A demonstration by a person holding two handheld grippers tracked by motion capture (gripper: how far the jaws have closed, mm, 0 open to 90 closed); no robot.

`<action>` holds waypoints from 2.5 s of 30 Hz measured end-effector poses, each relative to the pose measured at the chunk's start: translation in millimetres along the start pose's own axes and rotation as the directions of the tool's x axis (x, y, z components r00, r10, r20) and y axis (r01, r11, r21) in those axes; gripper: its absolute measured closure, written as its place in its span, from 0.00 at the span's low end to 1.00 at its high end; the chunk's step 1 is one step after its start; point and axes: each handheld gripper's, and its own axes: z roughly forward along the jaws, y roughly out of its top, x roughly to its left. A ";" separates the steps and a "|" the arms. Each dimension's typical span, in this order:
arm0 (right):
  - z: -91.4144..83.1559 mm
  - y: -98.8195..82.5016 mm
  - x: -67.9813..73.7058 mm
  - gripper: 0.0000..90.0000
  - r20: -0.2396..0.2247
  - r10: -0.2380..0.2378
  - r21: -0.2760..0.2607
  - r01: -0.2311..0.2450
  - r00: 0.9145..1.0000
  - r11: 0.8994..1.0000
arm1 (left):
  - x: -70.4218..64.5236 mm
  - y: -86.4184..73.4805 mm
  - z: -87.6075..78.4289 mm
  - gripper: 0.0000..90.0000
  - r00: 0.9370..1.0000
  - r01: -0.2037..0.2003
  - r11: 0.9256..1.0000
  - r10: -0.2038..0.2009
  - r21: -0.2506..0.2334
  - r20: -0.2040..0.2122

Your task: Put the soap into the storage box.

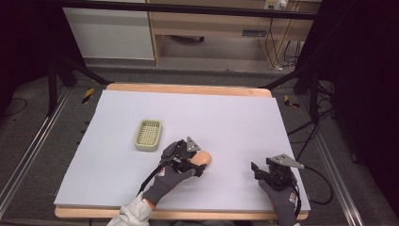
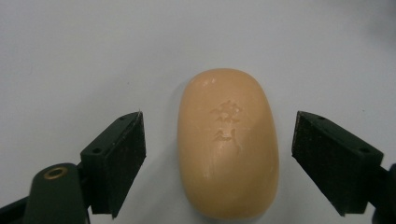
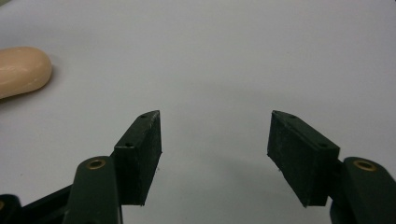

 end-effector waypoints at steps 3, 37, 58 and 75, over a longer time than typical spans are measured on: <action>0.2 -0.1 -0.1 0.39 0.002 -0.002 -0.001 0.002 1.000 1.000 | -0.9 -0.2 3.2 0.19 1.000 -0.002 1.000 0.002 0.010 0.002; 0.6 0.0 0.1 0.39 -0.002 0.001 0.003 -0.001 1.000 1.000 | -4.3 -2.5 24.2 0.34 1.000 -0.010 0.997 0.009 0.075 0.008; 0.2 -0.1 0.0 0.39 -0.002 0.000 0.001 0.000 1.000 1.000 | -7.6 -2.6 14.3 0.35 1.000 -0.016 0.999 0.016 0.045 0.016; 0.1 -0.1 -0.1 0.39 0.001 0.000 -0.001 0.000 1.000 1.000 | -0.4 -0.2 -12.1 0.35 1.000 -0.010 1.000 0.010 0.010 0.015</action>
